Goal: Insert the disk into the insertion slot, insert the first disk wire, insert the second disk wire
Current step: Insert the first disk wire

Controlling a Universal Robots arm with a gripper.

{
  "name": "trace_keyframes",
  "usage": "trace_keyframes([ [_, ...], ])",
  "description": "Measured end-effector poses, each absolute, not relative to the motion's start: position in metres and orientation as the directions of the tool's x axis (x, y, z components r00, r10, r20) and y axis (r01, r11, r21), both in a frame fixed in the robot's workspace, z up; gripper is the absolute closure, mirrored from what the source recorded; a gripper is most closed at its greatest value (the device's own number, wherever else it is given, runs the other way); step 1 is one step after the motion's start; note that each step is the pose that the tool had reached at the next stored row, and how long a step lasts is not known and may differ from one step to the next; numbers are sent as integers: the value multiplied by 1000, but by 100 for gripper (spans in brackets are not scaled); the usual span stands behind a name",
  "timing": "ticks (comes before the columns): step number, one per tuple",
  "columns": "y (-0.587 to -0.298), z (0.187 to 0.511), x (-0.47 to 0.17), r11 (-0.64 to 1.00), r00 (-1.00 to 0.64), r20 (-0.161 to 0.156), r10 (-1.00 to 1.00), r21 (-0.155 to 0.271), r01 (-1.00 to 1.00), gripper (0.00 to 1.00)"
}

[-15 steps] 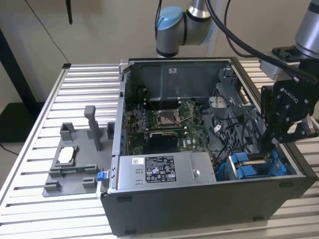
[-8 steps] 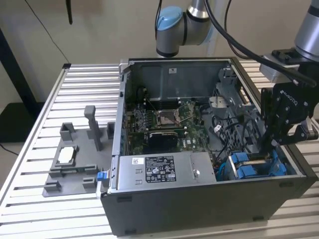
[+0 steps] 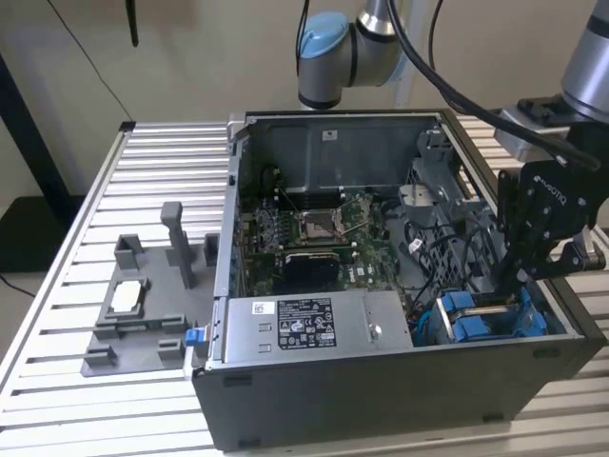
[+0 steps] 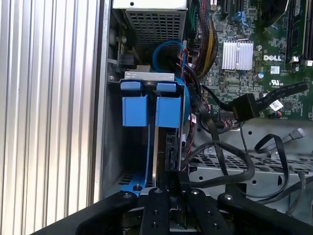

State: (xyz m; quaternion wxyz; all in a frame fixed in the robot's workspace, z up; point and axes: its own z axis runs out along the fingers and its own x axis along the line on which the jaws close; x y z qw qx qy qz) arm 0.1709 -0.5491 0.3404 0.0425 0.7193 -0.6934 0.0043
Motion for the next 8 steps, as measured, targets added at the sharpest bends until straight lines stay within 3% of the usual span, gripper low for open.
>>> trace_keyframes([
  [8,-549,338,171,-21,24,65,-998,56,-998,81],
])
